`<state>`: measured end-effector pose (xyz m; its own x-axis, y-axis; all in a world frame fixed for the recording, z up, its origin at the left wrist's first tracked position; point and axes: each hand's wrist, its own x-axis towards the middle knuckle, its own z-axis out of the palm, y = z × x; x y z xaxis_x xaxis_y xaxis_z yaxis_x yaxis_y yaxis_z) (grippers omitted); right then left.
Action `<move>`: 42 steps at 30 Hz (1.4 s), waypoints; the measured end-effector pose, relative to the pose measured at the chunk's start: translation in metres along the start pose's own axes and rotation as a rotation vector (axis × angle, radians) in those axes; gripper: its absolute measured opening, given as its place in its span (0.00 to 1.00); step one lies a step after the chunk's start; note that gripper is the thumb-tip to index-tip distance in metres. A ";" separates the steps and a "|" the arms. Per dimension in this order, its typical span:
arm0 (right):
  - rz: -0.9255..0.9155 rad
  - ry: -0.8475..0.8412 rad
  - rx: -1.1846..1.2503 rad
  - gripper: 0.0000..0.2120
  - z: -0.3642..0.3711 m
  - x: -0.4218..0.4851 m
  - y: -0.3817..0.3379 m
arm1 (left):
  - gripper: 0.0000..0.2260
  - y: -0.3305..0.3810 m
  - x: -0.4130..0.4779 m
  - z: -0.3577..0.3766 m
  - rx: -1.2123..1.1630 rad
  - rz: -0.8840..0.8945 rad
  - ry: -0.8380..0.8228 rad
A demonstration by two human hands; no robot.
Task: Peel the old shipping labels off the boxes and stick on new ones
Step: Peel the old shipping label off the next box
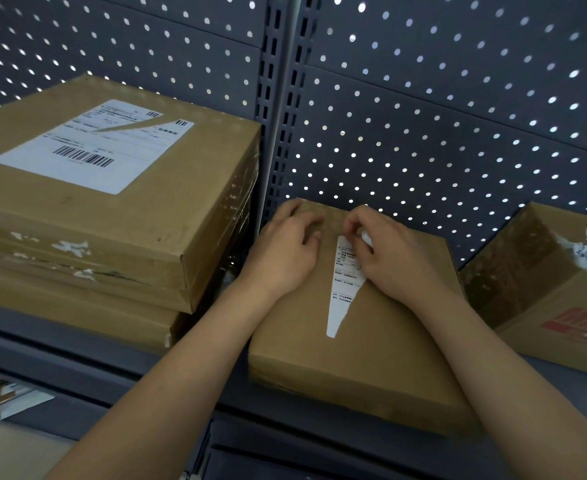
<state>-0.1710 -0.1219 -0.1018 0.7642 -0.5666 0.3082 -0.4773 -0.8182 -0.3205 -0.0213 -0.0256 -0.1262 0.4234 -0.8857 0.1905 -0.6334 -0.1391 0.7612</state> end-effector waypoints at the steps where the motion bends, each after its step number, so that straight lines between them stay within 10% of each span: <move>1: 0.011 0.006 0.015 0.07 0.000 0.000 0.000 | 0.17 0.000 0.000 0.000 0.000 0.000 0.000; 42: -0.054 -0.065 -0.238 0.10 0.006 0.008 -0.003 | 0.17 0.000 0.000 0.001 0.003 -0.009 -0.003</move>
<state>-0.1606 -0.1230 -0.1041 0.8141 -0.5203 0.2580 -0.5179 -0.8514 -0.0827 -0.0214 -0.0262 -0.1270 0.4272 -0.8857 0.1819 -0.6317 -0.1484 0.7609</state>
